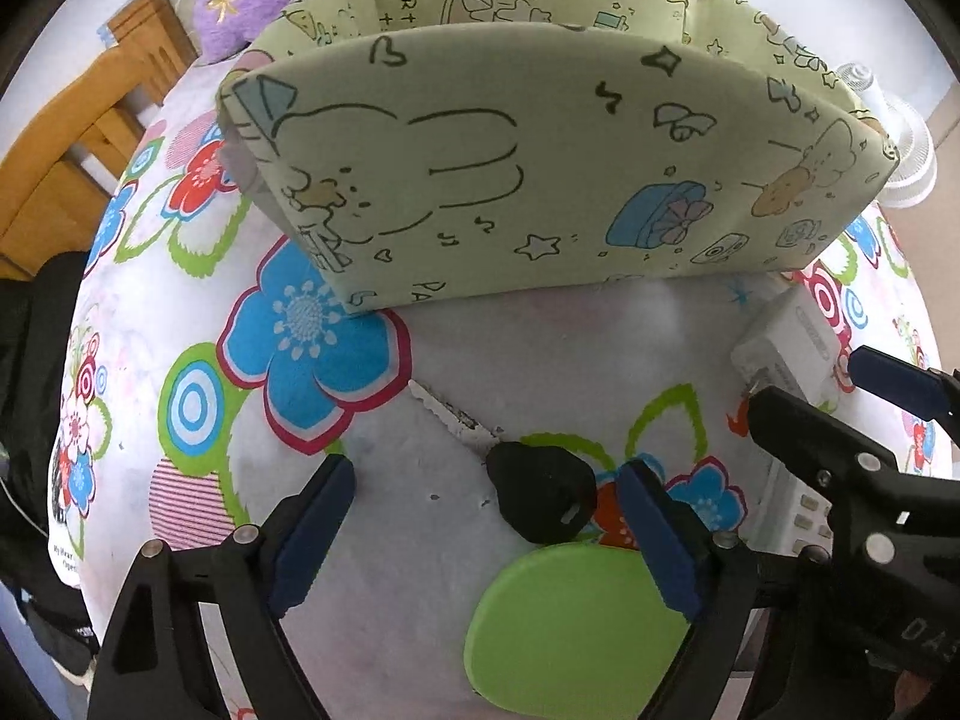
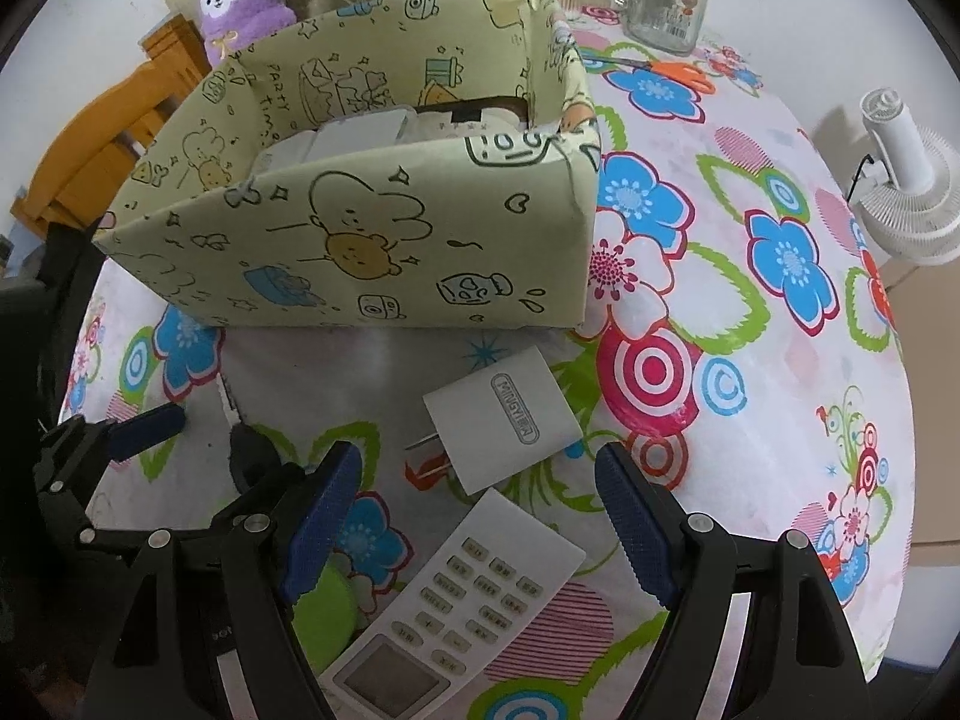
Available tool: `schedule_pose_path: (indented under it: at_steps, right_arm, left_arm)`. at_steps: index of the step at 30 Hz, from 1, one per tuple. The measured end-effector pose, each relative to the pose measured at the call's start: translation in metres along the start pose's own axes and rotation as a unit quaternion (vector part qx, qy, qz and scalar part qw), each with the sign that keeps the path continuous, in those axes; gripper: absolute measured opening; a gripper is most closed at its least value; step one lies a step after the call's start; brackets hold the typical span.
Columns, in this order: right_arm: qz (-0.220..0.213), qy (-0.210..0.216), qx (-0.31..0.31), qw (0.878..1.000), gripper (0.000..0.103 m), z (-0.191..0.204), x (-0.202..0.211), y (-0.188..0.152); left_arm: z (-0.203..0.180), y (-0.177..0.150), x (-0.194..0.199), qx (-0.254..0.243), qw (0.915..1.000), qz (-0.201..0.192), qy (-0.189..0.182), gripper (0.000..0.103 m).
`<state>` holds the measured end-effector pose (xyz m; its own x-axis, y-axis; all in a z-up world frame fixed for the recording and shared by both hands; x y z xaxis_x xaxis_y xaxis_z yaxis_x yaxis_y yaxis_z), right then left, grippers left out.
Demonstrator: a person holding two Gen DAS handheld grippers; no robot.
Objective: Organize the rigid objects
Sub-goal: 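Close the left gripper on the black key fob while the right tool approaches the white charger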
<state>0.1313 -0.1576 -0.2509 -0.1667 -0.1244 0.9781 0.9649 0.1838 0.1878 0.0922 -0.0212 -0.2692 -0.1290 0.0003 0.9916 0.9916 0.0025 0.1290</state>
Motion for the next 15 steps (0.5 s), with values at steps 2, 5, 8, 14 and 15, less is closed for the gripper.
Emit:
schedule_pose_path:
  at_steps: [2,5,8,14,15]
  right_arm:
    - [0.002,-0.001,0.001,1.000,0.083,0.000,-0.002,0.000]
    - [0.006,-0.002,0.003,1.000,0.083,-0.003,-0.005,0.001]
    - [0.010,-0.005,0.002,1.000,0.083,-0.006,-0.008,0.002]
    - [0.018,-0.005,0.003,1.000,0.083,-0.011,-0.015,0.006]
    - [0.019,-0.005,0.004,1.000,0.083,-0.012,-0.016,0.007]
  left_arm:
    - [-0.001,-0.002,0.000,0.005,1.0000,-0.001,0.007,0.090]
    - [-0.005,-0.007,0.001,0.010,0.9999,0.000,0.009,0.090]
    - [-0.005,-0.009,0.002,0.011,0.9999,0.001,0.005,0.086]
    - [-0.026,-0.009,0.012,-0.016,0.9999,-0.003,0.000,0.050]
    - [-0.031,-0.008,0.013,-0.022,0.9998,-0.003,-0.002,0.042]
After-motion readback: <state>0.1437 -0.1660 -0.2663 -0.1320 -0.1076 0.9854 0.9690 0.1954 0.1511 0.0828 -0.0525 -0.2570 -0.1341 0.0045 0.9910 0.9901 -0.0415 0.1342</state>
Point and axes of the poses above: each gripper's, at about its wrist camera, not at the fingertips, and x roughly against the way its jaws point, z to its left, y to its top, the point moved 3 cm from there along -x, roughly the way its jaws point, and after that the axes turned 7 degrees about z, right-handed, at the moved point
